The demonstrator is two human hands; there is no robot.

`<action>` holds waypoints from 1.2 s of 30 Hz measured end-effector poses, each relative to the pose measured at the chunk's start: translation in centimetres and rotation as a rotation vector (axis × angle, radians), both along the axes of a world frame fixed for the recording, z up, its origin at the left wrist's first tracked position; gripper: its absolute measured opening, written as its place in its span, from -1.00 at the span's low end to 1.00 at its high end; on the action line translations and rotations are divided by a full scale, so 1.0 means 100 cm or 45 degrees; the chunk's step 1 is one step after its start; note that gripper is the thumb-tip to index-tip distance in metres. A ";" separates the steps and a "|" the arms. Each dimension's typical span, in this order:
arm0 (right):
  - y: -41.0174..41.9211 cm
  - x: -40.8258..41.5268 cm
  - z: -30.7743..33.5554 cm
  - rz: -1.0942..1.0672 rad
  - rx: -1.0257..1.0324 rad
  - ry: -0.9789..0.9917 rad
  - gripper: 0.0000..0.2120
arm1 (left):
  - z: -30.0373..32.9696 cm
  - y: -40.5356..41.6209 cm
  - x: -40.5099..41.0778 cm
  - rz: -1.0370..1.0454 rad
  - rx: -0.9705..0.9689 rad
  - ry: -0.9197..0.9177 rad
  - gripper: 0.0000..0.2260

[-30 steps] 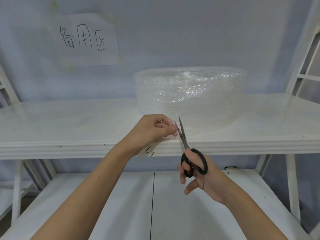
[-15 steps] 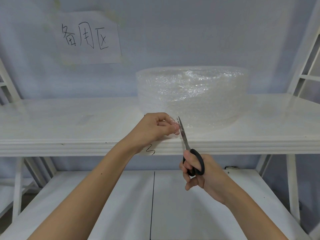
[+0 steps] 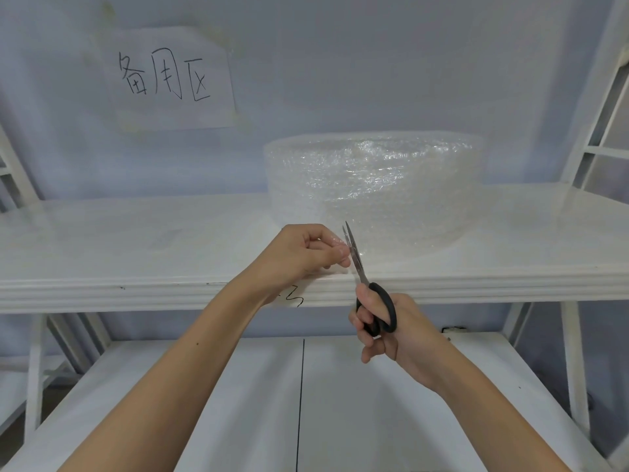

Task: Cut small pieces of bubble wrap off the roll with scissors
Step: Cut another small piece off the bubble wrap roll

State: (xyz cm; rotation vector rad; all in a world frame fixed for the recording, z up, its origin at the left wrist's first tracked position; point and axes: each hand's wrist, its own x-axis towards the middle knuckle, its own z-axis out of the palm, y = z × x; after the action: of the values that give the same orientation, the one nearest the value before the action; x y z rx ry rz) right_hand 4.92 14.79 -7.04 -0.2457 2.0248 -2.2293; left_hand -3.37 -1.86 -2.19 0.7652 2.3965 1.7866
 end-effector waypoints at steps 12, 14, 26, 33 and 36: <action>-0.001 0.000 0.003 -0.039 0.017 0.018 -0.56 | -0.002 0.000 0.002 -0.010 -0.016 0.011 -0.81; -0.002 -0.001 0.003 -0.051 0.022 0.024 -0.57 | -0.001 -0.001 0.001 -0.010 -0.017 0.022 -0.83; -0.002 -0.002 0.003 -0.044 0.049 0.015 -0.56 | -0.001 -0.002 0.002 -0.033 -0.034 0.008 -0.93; -0.002 0.000 0.002 -0.045 0.055 0.015 -0.56 | 0.001 -0.001 0.004 -0.024 -0.030 0.022 -0.90; -0.001 0.002 -0.001 -0.035 0.051 0.005 -0.56 | 0.002 0.001 0.006 0.009 0.015 0.034 -0.78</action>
State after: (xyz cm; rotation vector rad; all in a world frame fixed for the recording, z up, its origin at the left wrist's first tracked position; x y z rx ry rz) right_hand 5.14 14.67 -7.17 -0.2201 2.0845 -2.2033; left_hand -2.78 -1.81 -2.04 0.7879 2.4108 1.8065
